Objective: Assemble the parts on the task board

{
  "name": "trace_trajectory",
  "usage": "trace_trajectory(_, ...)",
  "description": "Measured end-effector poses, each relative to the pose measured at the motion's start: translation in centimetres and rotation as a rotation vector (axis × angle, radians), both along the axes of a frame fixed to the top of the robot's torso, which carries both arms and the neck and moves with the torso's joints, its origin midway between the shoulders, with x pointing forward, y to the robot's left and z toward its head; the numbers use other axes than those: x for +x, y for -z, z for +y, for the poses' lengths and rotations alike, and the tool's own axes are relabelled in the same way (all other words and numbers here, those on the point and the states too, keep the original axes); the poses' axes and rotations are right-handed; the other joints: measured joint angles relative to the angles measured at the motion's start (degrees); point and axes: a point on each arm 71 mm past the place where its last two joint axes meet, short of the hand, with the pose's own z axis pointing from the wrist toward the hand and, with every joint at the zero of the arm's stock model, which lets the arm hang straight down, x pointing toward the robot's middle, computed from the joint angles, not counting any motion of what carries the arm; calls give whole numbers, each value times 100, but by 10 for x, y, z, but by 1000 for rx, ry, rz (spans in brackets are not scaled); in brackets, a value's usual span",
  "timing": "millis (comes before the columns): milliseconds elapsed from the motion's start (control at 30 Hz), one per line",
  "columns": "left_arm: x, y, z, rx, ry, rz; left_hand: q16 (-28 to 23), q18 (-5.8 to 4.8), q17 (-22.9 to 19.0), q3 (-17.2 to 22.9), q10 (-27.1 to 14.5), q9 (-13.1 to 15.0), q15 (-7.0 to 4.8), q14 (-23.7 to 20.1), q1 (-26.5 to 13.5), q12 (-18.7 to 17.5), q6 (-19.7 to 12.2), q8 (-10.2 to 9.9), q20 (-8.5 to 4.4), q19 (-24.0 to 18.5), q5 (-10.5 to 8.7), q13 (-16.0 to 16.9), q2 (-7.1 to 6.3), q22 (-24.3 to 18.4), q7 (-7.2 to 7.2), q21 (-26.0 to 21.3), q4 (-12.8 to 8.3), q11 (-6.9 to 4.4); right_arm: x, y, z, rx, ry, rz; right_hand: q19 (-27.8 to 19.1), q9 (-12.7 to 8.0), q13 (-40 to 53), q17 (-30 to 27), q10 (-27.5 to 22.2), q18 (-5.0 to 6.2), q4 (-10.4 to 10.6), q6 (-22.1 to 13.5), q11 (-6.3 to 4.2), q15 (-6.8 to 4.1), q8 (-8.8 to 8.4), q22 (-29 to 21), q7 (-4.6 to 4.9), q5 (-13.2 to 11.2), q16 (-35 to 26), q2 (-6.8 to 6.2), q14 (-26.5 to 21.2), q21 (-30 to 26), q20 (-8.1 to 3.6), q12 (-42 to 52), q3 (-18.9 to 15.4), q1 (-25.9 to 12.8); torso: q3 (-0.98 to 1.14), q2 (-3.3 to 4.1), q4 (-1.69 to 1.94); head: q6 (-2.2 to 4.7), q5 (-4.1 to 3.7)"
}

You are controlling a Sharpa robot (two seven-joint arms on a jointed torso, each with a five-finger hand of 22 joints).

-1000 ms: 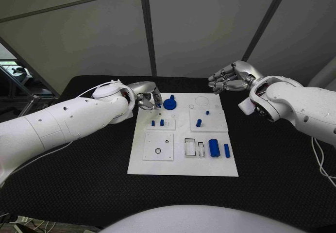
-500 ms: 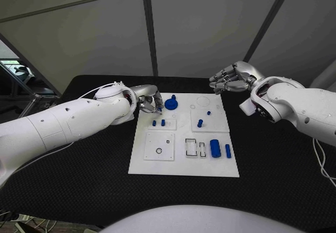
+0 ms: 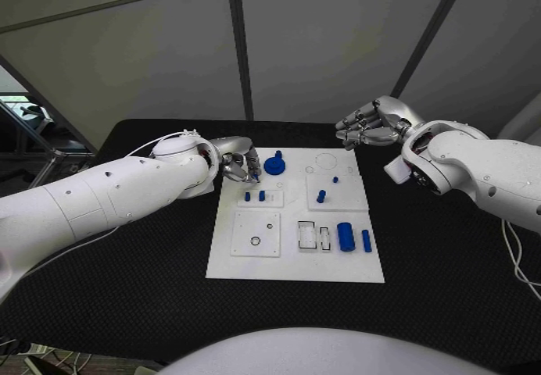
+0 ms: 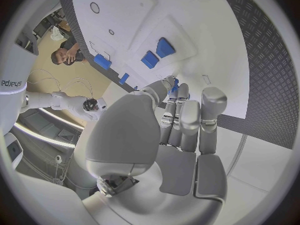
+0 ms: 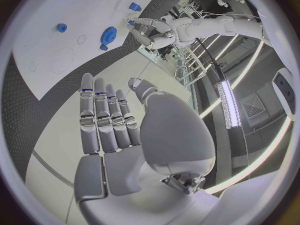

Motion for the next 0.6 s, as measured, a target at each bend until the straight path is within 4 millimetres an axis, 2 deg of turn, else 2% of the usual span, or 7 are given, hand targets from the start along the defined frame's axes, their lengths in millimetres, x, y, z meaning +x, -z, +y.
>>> trace_trajectory(600, 0, 6, -4, 7, -2, 23, -8, 1, -71, 0, 0, -7, 0, 0, -23, 0, 0, 0, 0, 0, 0, 0, -23, -5, 0, 0, 0, 0, 0, 0, 0, -3, -1, -1, 0, 0, 0, -5, 0, 0, 0, 0, 0, 0, 0, 1, 0, 0, 0, 23, 0, 0, 0, 0, 0, 23, 1, 0, -1, 3, -12)
